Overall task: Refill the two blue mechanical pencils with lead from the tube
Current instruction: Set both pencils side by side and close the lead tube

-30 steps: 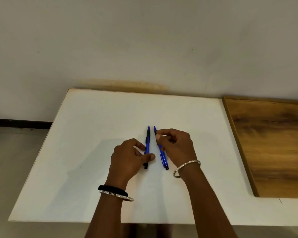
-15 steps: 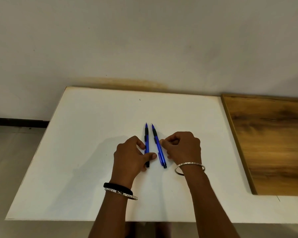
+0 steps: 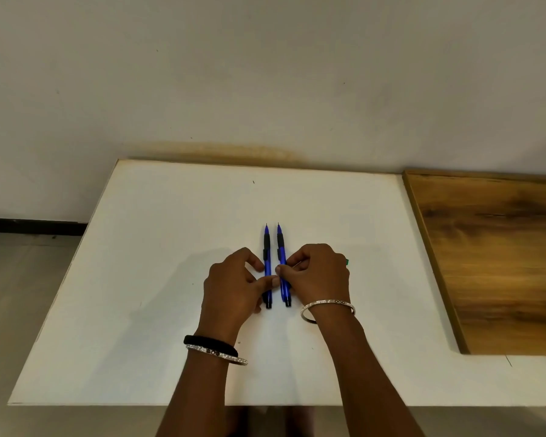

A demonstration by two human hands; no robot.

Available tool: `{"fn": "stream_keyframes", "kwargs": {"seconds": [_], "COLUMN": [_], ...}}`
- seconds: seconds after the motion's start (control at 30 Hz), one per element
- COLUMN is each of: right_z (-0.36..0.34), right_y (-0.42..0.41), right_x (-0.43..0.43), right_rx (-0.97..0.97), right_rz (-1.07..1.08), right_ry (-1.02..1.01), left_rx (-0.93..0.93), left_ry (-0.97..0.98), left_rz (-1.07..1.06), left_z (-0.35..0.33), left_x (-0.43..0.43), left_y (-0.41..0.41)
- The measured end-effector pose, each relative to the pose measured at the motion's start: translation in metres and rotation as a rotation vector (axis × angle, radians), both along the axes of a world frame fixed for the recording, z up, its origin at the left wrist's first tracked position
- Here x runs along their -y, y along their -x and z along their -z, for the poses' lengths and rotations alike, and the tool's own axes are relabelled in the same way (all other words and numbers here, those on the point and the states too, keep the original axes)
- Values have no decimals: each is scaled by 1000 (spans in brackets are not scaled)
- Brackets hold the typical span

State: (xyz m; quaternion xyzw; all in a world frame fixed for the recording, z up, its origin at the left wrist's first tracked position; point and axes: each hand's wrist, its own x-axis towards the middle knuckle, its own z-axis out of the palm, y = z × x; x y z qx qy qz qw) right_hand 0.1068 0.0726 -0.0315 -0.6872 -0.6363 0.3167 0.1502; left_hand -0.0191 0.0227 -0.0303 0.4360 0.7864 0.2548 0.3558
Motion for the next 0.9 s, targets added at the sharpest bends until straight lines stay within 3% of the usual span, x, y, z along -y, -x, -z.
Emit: {"fn": "stream_keyframes", "kwargs": {"seconds": [0.43,0.7,0.9], "right_z": [-4,-21,-16], "right_y": [-3,-43,-83], "right_x": [1,-9,-16], "right_rx": [-105,-398,-293], "right_rz": [45,329,460], "right_ry": [36,-32,-58], "left_rx": [-4,29,-55], "left_ry": [-87,-148,-265], "left_rz": [-22,-78,-116], "left_z": [0,-2,-8], "left_x": [0,2,-3], "left_y": [2,0,-12]}}
